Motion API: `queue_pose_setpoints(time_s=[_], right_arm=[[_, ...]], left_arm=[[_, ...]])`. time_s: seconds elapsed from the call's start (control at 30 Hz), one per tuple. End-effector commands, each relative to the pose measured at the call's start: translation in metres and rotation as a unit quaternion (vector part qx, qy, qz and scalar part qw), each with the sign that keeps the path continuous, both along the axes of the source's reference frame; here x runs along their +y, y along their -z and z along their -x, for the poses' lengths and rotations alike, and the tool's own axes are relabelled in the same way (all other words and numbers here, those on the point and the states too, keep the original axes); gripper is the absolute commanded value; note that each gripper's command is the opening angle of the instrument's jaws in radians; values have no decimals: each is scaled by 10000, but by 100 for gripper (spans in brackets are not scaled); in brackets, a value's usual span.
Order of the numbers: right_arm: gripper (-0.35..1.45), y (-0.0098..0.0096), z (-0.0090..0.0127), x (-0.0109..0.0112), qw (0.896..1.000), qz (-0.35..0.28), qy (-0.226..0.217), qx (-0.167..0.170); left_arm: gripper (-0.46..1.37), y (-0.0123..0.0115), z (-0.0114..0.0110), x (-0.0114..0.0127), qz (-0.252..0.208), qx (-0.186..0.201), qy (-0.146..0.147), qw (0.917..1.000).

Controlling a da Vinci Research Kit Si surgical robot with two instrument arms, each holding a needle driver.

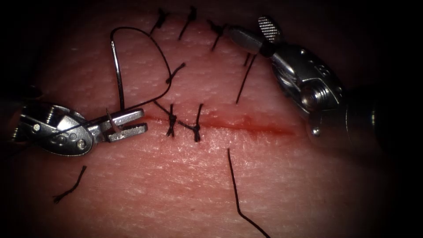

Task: Wound Closure
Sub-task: Set the needle down from the left gripper.

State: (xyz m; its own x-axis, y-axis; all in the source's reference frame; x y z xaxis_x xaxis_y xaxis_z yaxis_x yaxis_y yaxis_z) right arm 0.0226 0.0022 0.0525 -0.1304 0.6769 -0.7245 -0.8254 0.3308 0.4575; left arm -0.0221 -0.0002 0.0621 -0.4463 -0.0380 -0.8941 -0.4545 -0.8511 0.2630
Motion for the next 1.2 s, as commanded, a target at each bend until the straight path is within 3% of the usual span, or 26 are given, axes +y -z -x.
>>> queue_pose_setpoints(time_s=[0.03,0.33,0.6,0.77,0.9,1.2], right_arm=[[139,1,2,-1,10000,25,42,3],[132,-1,9,-17,9997,-86,211,-31],[129,19,20,-47,9990,-173,417,-10],[126,37,28,-79,9975,-311,634,6],[124,52,38,-105,9962,-368,792,35],[120,65,50,-127,9953,-418,877,26]], left_arm=[[-35,1,-1,1,-7,0,-36,10000],[-35,-1,-9,4,99,109,-35,9999],[-35,-5,-18,8,159,280,-75,9995],[-35,-11,-23,12,34,541,-285,9981],[-35,-13,-30,19,-56,943,-695,9931],[-35,-31,-49,47,-251,1417,-1340,9805]])
